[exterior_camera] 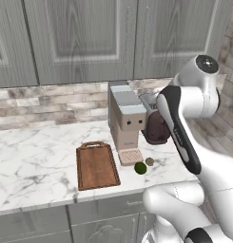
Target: Open the cabinet. Place the bowl and condiment on the counter. Then place the lime and garlic on the cutting board.
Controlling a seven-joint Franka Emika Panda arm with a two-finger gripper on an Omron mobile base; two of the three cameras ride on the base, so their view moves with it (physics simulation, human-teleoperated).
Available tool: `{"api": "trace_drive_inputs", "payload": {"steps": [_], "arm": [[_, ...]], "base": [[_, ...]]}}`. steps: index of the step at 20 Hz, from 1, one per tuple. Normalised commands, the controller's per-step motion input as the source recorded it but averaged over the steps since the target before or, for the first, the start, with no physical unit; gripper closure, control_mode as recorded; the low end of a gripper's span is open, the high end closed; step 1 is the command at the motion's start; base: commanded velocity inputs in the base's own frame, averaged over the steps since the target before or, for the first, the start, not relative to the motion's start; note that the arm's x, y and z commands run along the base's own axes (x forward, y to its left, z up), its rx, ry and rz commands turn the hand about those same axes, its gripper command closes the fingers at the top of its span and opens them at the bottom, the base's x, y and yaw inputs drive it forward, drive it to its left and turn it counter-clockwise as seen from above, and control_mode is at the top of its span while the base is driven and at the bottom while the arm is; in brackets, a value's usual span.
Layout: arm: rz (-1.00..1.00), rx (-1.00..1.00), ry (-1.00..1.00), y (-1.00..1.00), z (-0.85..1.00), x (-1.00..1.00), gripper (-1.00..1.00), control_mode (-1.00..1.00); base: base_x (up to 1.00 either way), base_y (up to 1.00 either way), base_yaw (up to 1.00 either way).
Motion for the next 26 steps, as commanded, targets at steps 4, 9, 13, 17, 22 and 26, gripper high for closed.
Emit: {"api": "trace_drive_inputs", "payload": {"steps": [4,9,13,17,22,26], "arm": [[0.00,0.00,-0.06,0.17,0.19,-0.02,-1.00,-1.00],[0.00,0.00,0.00,0.21,0.14,0.00,-1.00,-1.00],[0.00,0.00,0.00,0.20,0.19,0.00,-1.00,-1.00],[0.00,0.00,0.00,0.14,0.22,0.00,-1.00,-1.00],[0.00,0.00,-0.01,0.09,0.20,0.00,-1.00,-1.00],[0.00,0.00,-0.03,0.07,0.20,0.01,-1.00,-1.00]], "base": [[0.00,0.00,0.00],[0.00,0.00,0.00],[0.00,0.00,0.00],[0.00,0.00,0.00],[0.00,0.00,0.00],[0.00,0.00,0.00]]}}
